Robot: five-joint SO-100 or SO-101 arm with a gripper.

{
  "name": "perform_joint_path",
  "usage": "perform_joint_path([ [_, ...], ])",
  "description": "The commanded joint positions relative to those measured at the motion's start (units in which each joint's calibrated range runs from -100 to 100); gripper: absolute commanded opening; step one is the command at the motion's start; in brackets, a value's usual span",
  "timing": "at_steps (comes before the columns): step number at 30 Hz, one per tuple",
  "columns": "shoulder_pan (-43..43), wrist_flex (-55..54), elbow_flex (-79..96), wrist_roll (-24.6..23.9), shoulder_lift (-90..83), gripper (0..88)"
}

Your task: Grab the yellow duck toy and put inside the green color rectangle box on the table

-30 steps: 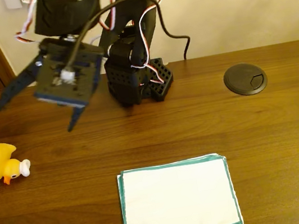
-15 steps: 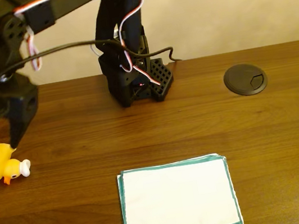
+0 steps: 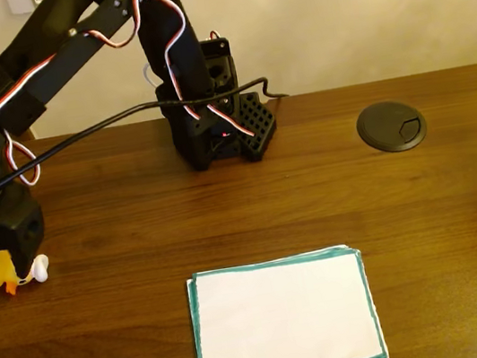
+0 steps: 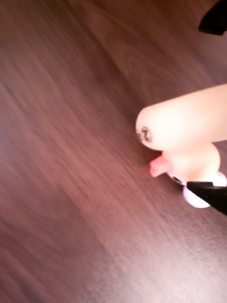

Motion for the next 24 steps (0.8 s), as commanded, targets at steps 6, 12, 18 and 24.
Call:
perform_joint_path([
  [6,-2.7,0.6,-3.4,-5.9,0.8,38.4],
  [12,0.1,3.1,-2.6,-8.4,0.7,26.9],
  [18,-0.7,4.2,-2.6,-8.4,0.2,0.1],
  [24,-4.8,10.2,-3.3,-8.3,-8.5,0.1],
])
